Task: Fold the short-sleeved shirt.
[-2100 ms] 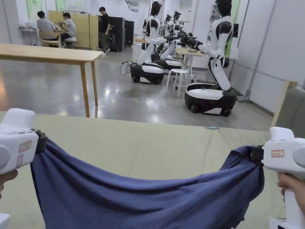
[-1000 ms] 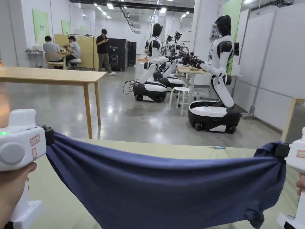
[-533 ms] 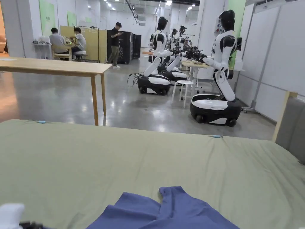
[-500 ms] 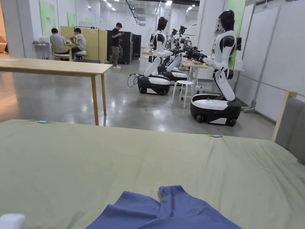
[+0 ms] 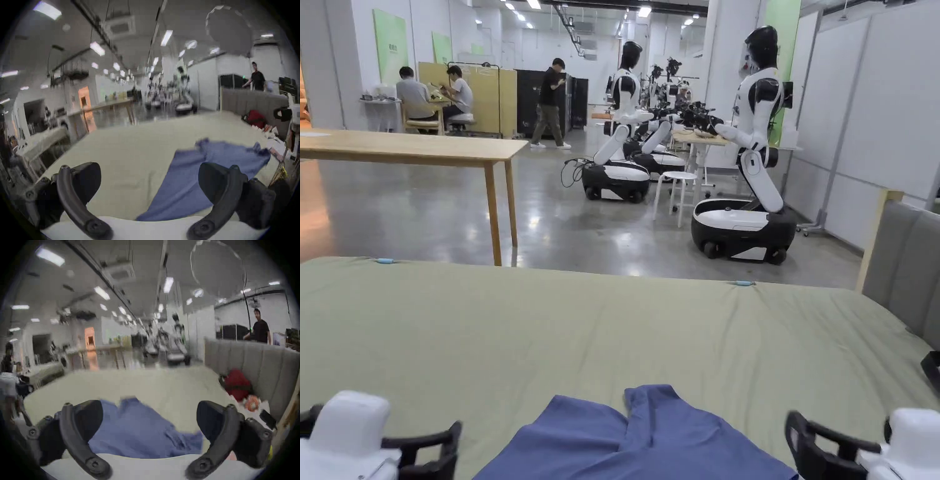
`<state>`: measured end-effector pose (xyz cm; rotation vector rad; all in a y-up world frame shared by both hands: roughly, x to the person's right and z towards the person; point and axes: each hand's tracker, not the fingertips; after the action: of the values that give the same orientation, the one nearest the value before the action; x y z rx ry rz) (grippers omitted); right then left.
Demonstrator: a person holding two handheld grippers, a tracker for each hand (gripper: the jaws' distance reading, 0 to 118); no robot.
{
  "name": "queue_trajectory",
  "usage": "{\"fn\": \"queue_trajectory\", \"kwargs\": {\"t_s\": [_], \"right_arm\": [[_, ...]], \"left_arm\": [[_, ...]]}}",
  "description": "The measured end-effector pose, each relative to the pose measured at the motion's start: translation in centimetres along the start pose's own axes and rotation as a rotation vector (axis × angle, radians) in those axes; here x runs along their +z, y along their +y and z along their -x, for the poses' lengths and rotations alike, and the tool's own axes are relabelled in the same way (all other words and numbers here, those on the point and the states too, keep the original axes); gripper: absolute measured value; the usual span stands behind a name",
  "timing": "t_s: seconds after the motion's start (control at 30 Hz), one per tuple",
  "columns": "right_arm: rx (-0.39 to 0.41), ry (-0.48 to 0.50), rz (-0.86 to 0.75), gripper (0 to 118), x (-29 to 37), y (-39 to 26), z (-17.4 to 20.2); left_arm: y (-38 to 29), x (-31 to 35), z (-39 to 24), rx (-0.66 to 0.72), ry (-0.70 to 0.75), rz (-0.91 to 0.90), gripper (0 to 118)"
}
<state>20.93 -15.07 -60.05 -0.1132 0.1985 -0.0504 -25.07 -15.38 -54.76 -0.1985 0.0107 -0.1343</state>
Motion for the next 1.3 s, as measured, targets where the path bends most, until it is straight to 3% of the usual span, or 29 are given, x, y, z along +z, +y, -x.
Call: {"fn": "queue_trajectory", "kwargs": {"t_s": [0.1,0.13,0.17,0.2,0.23,0.3,0.43,0.57,0.6,0.63,0.7,0.73,0.8,1.0,1.13,1.17,1.2,1.23,1.3], "right_arm": [[0.046,-0.006,-0.016,114,-0.6,-0.1,3.2],[0.064,-0.009,-0.016,102,-0.8,-0.4,4.0],[0.072,-0.005,-0.007,65,-1.3,-0.8,4.5],[0.096,-0.038,0.03,0,-1.9,-1.0,5.2],[0.096,-0.055,0.034,0,-1.9,-1.3,5.5],[0.051,0.014,0.052,0,-2.0,-1.4,5.6],[0.079,0.0,0.049,0,-2.0,-2.2,6.5],[0.06,0.037,0.096,0,-2.4,-3.2,6.9],[0.056,0.044,0.106,0,-2.6,-3.5,7.0],[0.054,0.051,0.122,0,-3.0,-3.9,7.1],[0.053,0.061,0.152,0,-3.6,-4.6,7.6],[0.054,0.065,0.168,0,-4.0,-5.0,7.8],[0.06,0.075,0.192,0,-4.7,-5.5,8.3],[0.088,0.078,0.246,0,-6.4,-6.8,9.1],[0.096,0.063,0.27,0,-7.3,-6.9,8.3],[0.096,0.06,0.275,0,-7.6,-6.8,8.0],[0.096,0.049,0.281,0,-8.2,-6.7,7.6],[0.096,0.036,0.289,0,-8.7,-6.7,7.1],[0.093,0.03,0.311,0,-10.1,-6.5,5.9]], "left_arm": [[0.9,0.3,-2.5,0.016,-0.008,-0.059,114],[0.9,0.3,-3.1,0.015,-0.007,-0.049,102],[0.8,0.0,-3.5,0.006,0.001,-0.043,74],[0.8,-0.3,-3.9,-0.022,0.024,-0.022,14],[0.4,-0.6,-4.0,-0.048,0.062,-0.005,0],[0.2,-0.4,-3.0,-0.008,-0.004,0.026,0],[-1.7,-0.7,0.9,0.007,0.044,0.166,0],[-6.1,-1.6,7.0,0.183,-0.018,0.361,0],[-7.5,-1.9,8.3,0.218,-0.053,0.398,5],[-8.7,-2.6,9.2,0.249,-0.057,0.448,26],[-11.0,-3.7,10.1,0.248,-0.032,0.512,113],[-12.3,-4.4,10.4,0.244,-0.049,0.572,116],[-13.8,-5.4,10.1,0.26,-0.051,0.576,110],[-17.9,-9.2,8.9,0.199,-0.073,0.746,108],[-17.3,-8.6,7.6,0.168,-0.086,0.718,76],[-17.0,-8.0,7.4,0.157,-0.089,0.711,58],[-16.4,-7.5,7.0,0.136,-0.093,0.681,21],[-16.0,-7.4,6.5,0.15,-0.108,0.672,3],[-15.2,-6.8,5.8,0.119,-0.102,0.647,2]]}}
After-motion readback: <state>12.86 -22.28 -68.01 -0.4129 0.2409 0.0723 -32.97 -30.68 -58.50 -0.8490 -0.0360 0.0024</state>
